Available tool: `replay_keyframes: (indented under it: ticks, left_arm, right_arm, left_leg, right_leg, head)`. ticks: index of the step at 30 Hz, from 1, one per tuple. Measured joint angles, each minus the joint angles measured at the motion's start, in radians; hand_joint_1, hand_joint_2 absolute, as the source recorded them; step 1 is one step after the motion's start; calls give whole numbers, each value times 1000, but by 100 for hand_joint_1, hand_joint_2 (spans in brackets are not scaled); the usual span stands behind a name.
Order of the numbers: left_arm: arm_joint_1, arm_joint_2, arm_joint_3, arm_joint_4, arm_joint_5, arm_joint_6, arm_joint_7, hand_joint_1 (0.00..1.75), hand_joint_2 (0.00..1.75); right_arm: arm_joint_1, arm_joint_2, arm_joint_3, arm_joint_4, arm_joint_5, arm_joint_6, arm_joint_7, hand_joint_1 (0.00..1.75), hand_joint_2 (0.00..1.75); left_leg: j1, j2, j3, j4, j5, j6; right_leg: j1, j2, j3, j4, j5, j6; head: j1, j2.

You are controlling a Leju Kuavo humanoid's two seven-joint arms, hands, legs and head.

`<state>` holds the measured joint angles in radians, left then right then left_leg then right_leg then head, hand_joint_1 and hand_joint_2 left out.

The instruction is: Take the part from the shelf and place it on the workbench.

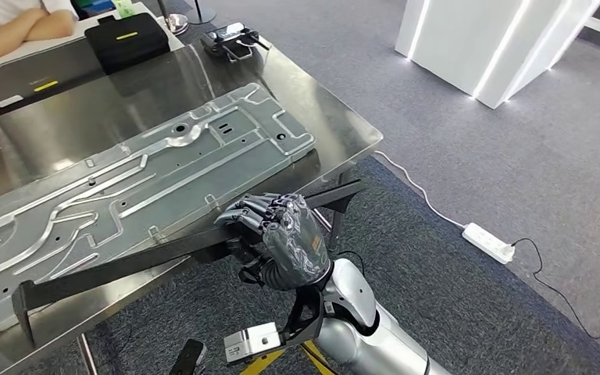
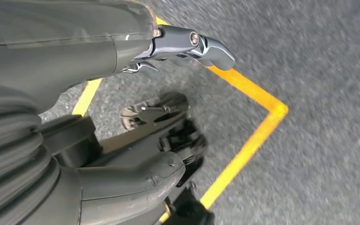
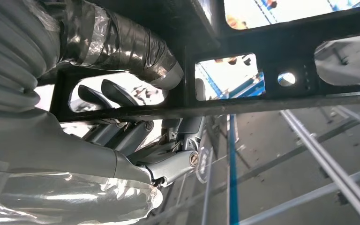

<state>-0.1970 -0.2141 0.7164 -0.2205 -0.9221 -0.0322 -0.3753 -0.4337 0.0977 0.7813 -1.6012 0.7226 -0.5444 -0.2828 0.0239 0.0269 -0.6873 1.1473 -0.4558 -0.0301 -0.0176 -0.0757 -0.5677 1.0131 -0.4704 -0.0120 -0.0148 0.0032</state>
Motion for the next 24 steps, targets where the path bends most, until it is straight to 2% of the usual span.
replay_keyframes:
  ticks: [2,3,5,6,8,9,10,11,12,13,14,15,16,17,18,19,21,22,24]
  left_arm:
    - [-2,-1,0,0,-2,7,0,0,175]
    - [-3,-1,0,0,-2,9,0,0,175]
    - [-1,-1,0,0,-2,10,1,0,175]
    - [0,-1,0,0,-3,10,1,0,175]
    - [-2,-1,0,0,-3,11,1,0,175]
    - [-3,-1,0,0,-2,10,0,0,175]
    - [-5,-1,0,0,-1,7,0,0,175]
    - [-6,-1,0,0,1,2,-2,0,175]
    - [-5,-1,0,0,4,-2,-4,0,175]
    - [-4,-1,0,0,6,-4,-5,0,175]
    - [-3,-1,0,0,7,-4,-7,0,175]
    - [-2,-2,0,0,7,-3,-8,0,175]
    - [-2,-3,0,0,7,-3,-8,0,175]
    - [-2,-5,0,0,6,-3,-9,0,175]
    - [-3,-6,0,0,4,-3,-9,0,175]
    - [-2,-7,0,0,3,-3,-9,0,175]
    - [1,-6,0,0,0,-5,-9,0,175]
    - [2,-6,0,0,0,-7,-10,0,175]
    - [2,-6,0,0,0,-15,-11,0,175]
  right_arm:
    - [0,-1,-6,-1,1,0,1,175,175]
    - [-1,-2,-9,-1,1,0,1,175,175]
    - [-1,-3,-12,-2,1,0,2,175,175]
    - [-1,-3,-13,-3,1,0,2,175,175]
    - [-2,-4,-15,-6,2,0,2,175,175]
    - [-1,-6,-16,-7,2,0,2,175,175]
    - [0,-8,-18,-8,3,0,2,175,175]
    - [2,-11,-20,-8,5,0,3,175,175]
    - [3,-14,-23,-8,10,-1,5,175,175]
    - [4,-16,-26,-8,19,-2,8,175,175]
    - [4,-18,-31,-8,30,-2,13,175,175]
    - [3,-21,-37,-8,40,-3,19,175,175]
    - [3,-24,-46,-8,48,-3,24,175,175]
    - [1,-27,-55,-9,54,-3,27,175,175]
    - [0,-31,-65,-9,60,-2,30,175,175]
    - [-1,-33,-73,-9,65,-1,32,175,175]
    - [-5,-36,-87,-9,72,3,35,175,175]
    - [-7,-36,-91,-9,74,6,37,175,175]
    - [-10,-37,-98,-9,76,9,39,175,175]
  left_leg:
    - [-6,34,56,-106,36,9]
    - [-10,40,64,-124,37,17]
    - [-13,19,63,-125,37,33]
    - [-11,8,64,-128,38,40]
    - [-7,-14,67,-134,41,54]
    - [-7,-26,68,-135,42,59]
    - [-8,-38,68,-134,42,63]
    - [-9,-52,68,-134,42,64]
    - [-11,-67,68,-133,41,65]
    - [-13,-82,68,-132,41,65]
    - [-14,-99,69,-130,41,65]
    - [-14,-114,69,-129,41,65]
    - [-14,-129,68,-128,41,64]
    - [-14,-142,65,-127,41,61]
    - [-11,-154,61,-126,42,56]
    - [-8,-166,58,-127,44,49]
    - [-6,-184,54,-132,47,34]
    - [-9,-170,50,-124,41,29]
    - [-12,-103,17,-49,-4,21]
  right_leg:
    - [4,-20,5,7,-11,12]
    - [8,-29,7,8,-14,17]
    - [10,-44,13,6,-18,26]
    - [8,-37,15,9,-23,32]
    - [1,11,-5,59,-58,40]
    - [-1,41,-33,116,-88,41]
    - [-2,59,-69,184,-119,41]
    - [-1,66,-105,245,-139,41]
    - [-1,70,-130,283,-143,40]
    - [0,72,-137,281,-125,37]
    - [1,78,-126,244,-90,33]
    - [2,95,-100,179,-47,26]
    - [2,127,-73,113,-14,19]
    - [1,153,-52,60,8,14]
    - [2,171,-41,30,16,11]
    - [4,176,-38,20,15,10]
    - [3,149,-30,8,19,8]
    - [-1,135,-24,-2,22,4]
    - [-5,101,-10,-17,26,-1]
  head:
    - [0,0]
    - [1,0]
    - [2,0]
    - [2,0]
    - [2,0]
    - [2,0]
    - [2,0]
    - [2,0]
    - [2,0]
    - [2,0]
    - [2,0]
    - [2,0]
    - [1,0]
    - [2,0]
    - [2,0]
    - [2,0]
    - [3,0]
    - [1,0]
    - [-3,0]
